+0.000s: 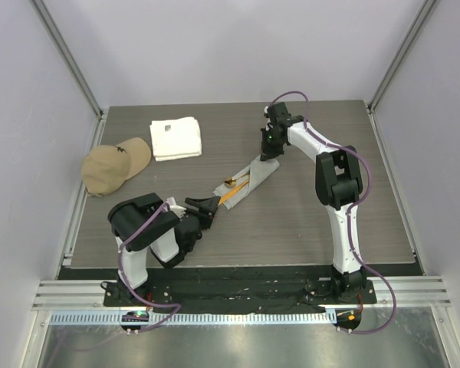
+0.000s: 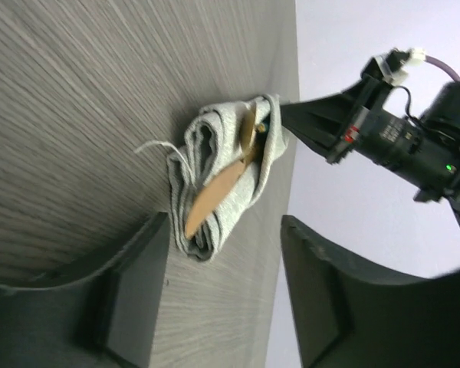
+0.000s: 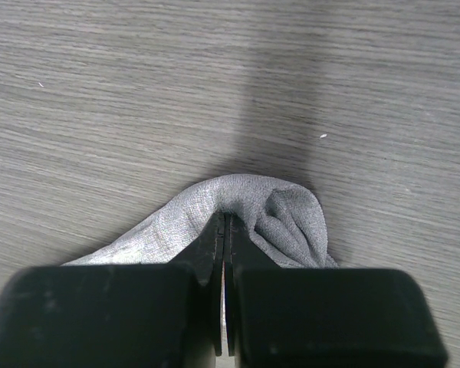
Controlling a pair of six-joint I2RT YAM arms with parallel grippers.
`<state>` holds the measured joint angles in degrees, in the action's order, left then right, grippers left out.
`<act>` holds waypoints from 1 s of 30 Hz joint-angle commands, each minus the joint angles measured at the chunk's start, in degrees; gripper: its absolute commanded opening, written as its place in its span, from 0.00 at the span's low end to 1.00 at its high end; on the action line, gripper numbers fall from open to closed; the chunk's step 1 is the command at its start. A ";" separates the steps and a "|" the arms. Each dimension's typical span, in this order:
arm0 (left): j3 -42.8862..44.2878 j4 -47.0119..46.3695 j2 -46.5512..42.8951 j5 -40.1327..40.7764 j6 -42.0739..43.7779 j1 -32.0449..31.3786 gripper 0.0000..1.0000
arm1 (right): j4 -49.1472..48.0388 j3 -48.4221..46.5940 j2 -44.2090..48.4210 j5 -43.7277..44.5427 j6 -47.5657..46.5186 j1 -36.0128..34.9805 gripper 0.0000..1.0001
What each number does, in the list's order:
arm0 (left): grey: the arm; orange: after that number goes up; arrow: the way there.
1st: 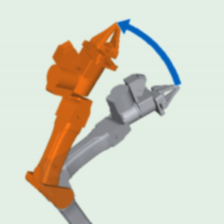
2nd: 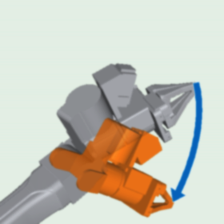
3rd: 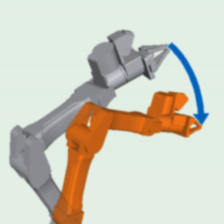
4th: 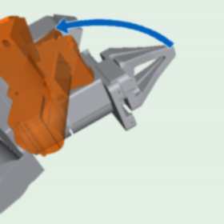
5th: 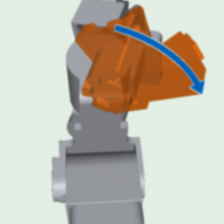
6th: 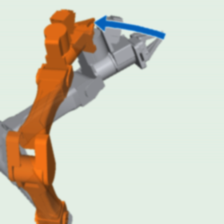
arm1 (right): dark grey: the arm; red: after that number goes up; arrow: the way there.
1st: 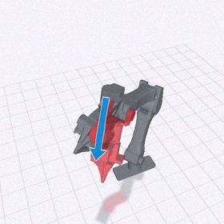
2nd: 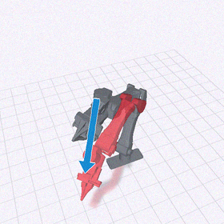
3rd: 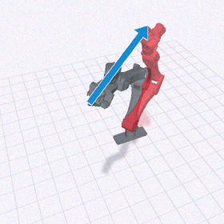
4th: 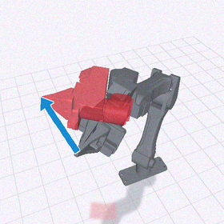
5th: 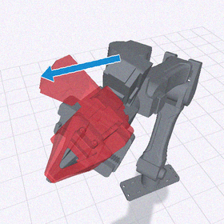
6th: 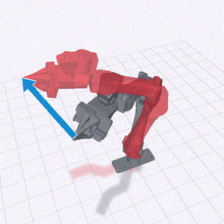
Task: Fold the napkin into a case and place the utensils inside
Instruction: Insert the knife into the folded napkin.
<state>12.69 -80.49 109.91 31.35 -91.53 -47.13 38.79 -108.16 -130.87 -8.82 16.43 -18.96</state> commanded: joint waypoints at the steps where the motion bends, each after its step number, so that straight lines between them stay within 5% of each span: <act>1: -3.63 -6.27 -2.67 -4.27 4.07 -0.06 0.73 | -0.11 1.46 3.69 -1.03 -0.08 -0.55 0.01; 3: -4.94 -2.06 -5.12 -7.87 4.52 0.02 0.76 | -0.11 1.55 4.39 -0.85 -0.16 -0.46 0.01; 8: -9.17 7.07 -14.96 -16.82 10.65 3.18 0.58 | 0.06 2.60 5.97 -0.76 -0.52 -0.55 0.01; 11: -7.35 26.72 -29.27 -19.48 17.49 4.94 0.59 | 0.15 3.48 7.20 0.20 -0.43 -0.55 0.01; 13: -2.26 53.07 -41.11 -19.32 26.37 5.30 0.62 | -0.03 3.83 7.91 0.47 -0.60 -0.55 0.01; 16: 5.32 66.47 -47.31 -21.22 35.42 8.78 0.66 | 0.06 3.22 8.78 0.47 -0.43 -0.46 0.01; 21: 12.96 75.29 -42.33 -37.84 40.36 18.47 0.60 | 1.98 0.15 9.67 1.87 -0.08 -0.38 0.18; 26: 17.63 73.48 -30.93 -58.12 43.27 25.24 0.56 | 2.96 0.40 11.33 1.53 0.01 2.43 0.33; 30: 20.62 72.75 -25.37 -64.48 45.47 26.22 0.47 | 2.35 1.81 12.92 -0.76 -0.17 4.98 0.38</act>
<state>29.52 -8.97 81.01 -19.64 -50.74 -21.98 41.15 -106.02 -123.48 -8.36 16.60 -16.93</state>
